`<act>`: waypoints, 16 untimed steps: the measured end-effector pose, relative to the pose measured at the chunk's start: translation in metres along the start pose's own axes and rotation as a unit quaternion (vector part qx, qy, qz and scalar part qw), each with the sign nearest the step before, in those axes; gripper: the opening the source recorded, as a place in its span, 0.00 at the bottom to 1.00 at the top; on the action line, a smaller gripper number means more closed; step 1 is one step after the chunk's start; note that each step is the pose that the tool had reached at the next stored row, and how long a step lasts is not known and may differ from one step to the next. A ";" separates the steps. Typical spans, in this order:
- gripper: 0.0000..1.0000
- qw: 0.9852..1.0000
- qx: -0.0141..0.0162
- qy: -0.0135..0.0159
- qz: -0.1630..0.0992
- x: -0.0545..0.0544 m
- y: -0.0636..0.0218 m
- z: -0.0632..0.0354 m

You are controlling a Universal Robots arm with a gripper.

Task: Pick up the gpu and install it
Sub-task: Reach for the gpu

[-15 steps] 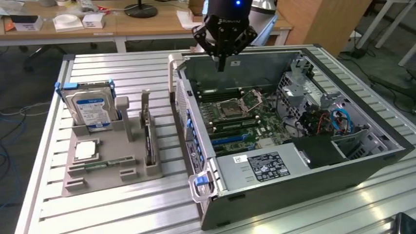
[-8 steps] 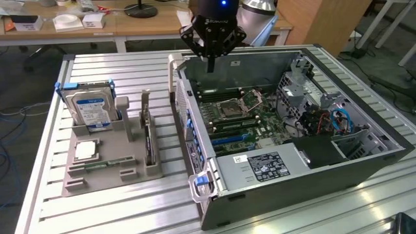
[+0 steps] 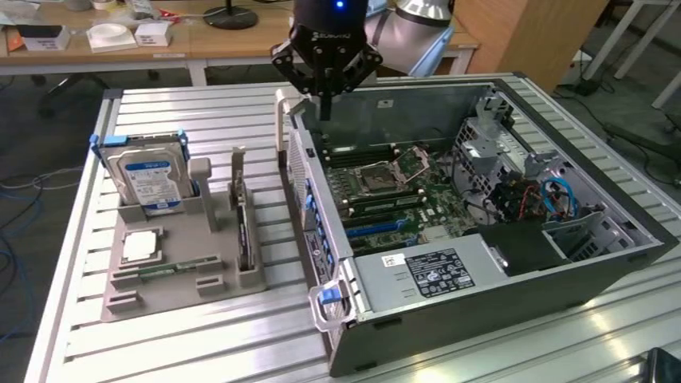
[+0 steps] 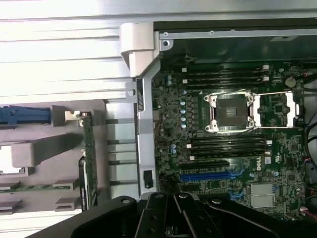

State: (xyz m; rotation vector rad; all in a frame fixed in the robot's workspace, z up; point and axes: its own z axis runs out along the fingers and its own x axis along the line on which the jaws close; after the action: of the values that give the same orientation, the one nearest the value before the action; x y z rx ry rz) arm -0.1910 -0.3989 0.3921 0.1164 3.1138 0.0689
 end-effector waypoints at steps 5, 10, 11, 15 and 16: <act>0.10 1.000 0.000 0.000 0.000 0.014 -0.0011 0.0000; 0.10 1.000 0.000 0.001 0.000 0.028 -0.0021 0.0002; 0.10 1.000 0.000 0.001 0.000 0.031 -0.0023 0.0002; 0.10 1.000 0.000 0.001 0.000 0.043 -0.0032 0.0004; 0.10 1.000 0.000 0.001 0.000 0.046 -0.0035 0.0004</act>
State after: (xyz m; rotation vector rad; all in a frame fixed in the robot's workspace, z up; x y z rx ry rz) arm -0.2374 -0.3989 0.3905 0.1169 3.1161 0.0687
